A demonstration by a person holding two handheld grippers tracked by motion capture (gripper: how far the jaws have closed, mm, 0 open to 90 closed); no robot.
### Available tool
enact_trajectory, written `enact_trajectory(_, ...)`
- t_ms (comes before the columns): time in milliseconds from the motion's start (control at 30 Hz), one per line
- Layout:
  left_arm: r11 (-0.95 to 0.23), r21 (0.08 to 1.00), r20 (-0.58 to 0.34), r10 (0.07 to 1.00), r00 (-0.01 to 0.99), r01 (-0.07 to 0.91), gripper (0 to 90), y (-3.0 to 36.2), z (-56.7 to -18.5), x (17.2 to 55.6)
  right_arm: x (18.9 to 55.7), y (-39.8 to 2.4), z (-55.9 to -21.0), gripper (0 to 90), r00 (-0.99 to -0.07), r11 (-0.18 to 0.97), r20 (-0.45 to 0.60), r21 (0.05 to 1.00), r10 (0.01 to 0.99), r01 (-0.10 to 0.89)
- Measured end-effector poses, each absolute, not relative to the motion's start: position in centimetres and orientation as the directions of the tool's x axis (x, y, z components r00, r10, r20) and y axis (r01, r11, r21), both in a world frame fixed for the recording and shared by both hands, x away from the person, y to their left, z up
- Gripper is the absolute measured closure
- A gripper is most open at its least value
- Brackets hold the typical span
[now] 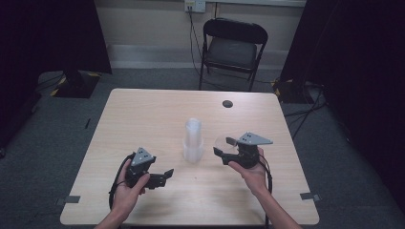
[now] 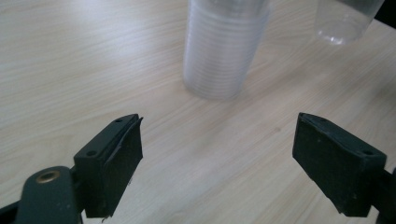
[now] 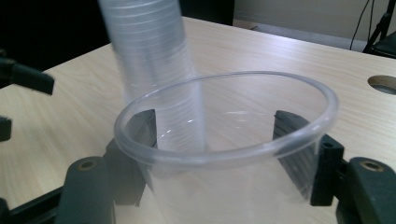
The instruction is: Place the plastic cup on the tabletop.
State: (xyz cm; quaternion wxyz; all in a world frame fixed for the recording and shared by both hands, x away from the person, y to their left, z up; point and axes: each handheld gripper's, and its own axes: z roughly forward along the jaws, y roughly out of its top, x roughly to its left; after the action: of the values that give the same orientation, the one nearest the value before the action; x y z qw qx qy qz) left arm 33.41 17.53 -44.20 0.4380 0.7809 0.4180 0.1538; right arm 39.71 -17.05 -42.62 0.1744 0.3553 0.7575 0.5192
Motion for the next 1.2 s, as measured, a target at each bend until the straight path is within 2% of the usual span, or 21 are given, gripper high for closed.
enact_trajectory(400,-0.195,0.800,-0.174,0.830,0.530,0.568,16.9,19.3,-45.7,33.9,43.4,-17.3,-42.9,30.1,-0.632,0.177,0.119,0.906,0.765,0.384)
enact_trajectory(900,-0.244,0.815,-0.113,0.822,0.558,0.525,16.9,19.3,-45.7,33.3,47.3,-15.9,-44.0,29.4,-0.579,0.161,0.140,0.885,0.803,0.436)
enact_trajectory(1200,-0.240,0.817,-0.120,0.819,0.561,0.524,16.9,19.7,-45.8,33.1,48.9,-15.4,-45.7,29.0,-0.547,0.135,0.157,0.880,0.822,0.456)
